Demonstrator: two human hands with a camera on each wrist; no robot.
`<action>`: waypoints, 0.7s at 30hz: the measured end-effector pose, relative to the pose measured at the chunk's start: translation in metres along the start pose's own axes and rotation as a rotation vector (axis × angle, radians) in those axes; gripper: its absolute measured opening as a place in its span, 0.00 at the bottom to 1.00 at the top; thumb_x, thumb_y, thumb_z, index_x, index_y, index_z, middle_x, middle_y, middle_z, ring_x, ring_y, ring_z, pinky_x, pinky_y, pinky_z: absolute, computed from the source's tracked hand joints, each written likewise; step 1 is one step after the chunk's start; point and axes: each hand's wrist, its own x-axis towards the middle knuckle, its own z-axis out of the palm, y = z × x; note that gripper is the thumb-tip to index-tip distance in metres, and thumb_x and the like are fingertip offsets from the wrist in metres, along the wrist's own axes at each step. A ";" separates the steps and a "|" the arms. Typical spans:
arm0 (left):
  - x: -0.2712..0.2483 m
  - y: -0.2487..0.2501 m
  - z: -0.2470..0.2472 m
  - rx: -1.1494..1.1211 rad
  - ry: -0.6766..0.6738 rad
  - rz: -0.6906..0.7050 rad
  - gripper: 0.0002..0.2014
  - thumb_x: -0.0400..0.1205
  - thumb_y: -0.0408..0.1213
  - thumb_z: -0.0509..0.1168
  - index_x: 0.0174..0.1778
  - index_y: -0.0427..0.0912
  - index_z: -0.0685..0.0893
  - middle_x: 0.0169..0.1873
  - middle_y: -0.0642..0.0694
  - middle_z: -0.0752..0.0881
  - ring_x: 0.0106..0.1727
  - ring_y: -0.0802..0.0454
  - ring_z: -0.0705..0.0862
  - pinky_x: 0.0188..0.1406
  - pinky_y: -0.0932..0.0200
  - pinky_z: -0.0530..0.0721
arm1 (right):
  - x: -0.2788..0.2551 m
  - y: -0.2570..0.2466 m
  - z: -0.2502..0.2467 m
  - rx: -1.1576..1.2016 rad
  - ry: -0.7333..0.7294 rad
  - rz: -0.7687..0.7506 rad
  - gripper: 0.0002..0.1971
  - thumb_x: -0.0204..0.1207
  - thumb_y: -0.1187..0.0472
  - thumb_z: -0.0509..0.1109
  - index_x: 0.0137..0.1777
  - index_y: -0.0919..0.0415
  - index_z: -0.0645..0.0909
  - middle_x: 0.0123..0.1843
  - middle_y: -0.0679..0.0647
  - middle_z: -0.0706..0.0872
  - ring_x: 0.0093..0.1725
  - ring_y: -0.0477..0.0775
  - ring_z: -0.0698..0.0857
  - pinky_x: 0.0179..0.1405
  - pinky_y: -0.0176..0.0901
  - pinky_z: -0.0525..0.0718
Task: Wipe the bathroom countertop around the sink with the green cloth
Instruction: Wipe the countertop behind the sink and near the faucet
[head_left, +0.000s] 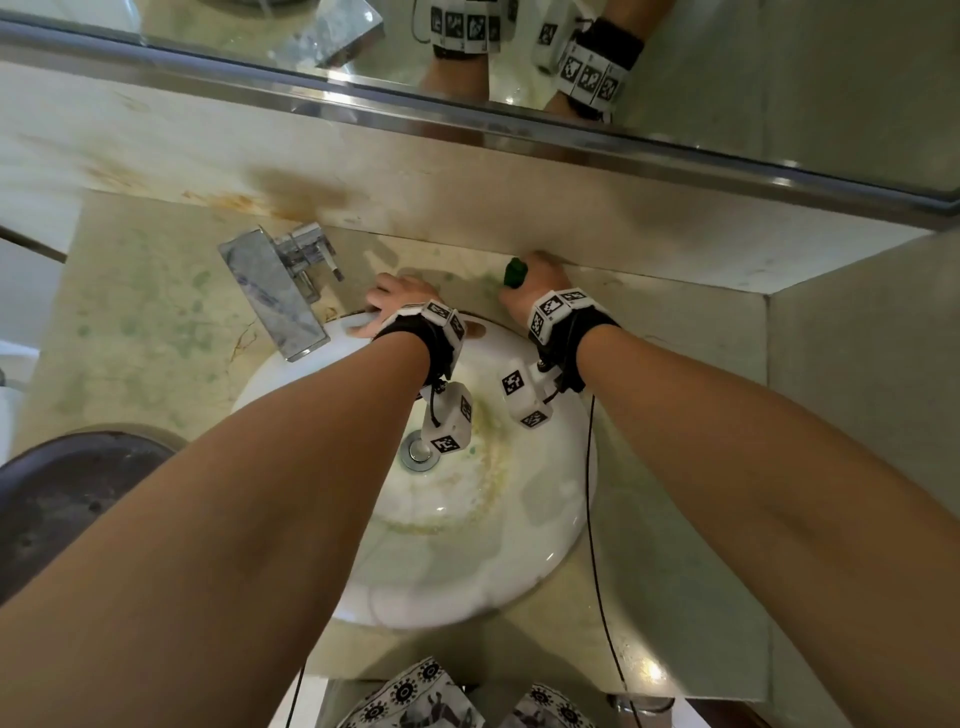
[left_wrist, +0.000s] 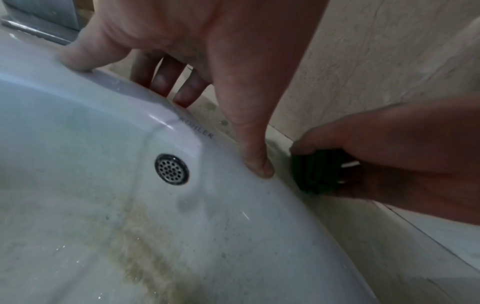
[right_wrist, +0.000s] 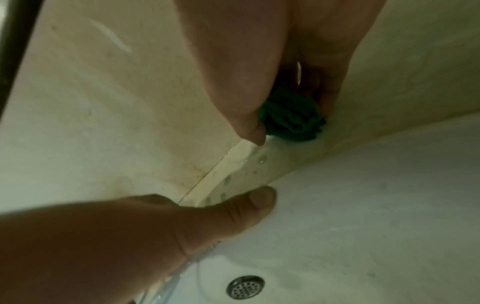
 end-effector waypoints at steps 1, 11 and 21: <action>0.003 0.001 0.002 -0.008 0.000 -0.013 0.71 0.48 0.83 0.64 0.78 0.35 0.60 0.67 0.32 0.67 0.68 0.31 0.67 0.66 0.26 0.69 | 0.001 -0.006 0.002 -0.016 0.023 -0.043 0.18 0.74 0.56 0.66 0.62 0.61 0.76 0.61 0.63 0.81 0.58 0.66 0.82 0.57 0.49 0.82; -0.006 0.002 -0.006 0.022 -0.073 -0.041 0.68 0.53 0.79 0.70 0.80 0.35 0.58 0.71 0.32 0.64 0.71 0.30 0.66 0.72 0.29 0.66 | 0.002 -0.005 0.002 -0.154 -0.046 -0.479 0.22 0.73 0.72 0.64 0.64 0.54 0.85 0.66 0.57 0.80 0.67 0.62 0.77 0.72 0.49 0.74; -0.047 -0.027 0.000 -0.095 0.069 0.086 0.50 0.72 0.69 0.67 0.82 0.40 0.58 0.79 0.35 0.60 0.79 0.34 0.60 0.73 0.26 0.62 | -0.005 0.021 -0.007 -0.291 -0.125 -0.400 0.15 0.77 0.60 0.66 0.60 0.46 0.86 0.63 0.55 0.80 0.64 0.62 0.79 0.64 0.45 0.79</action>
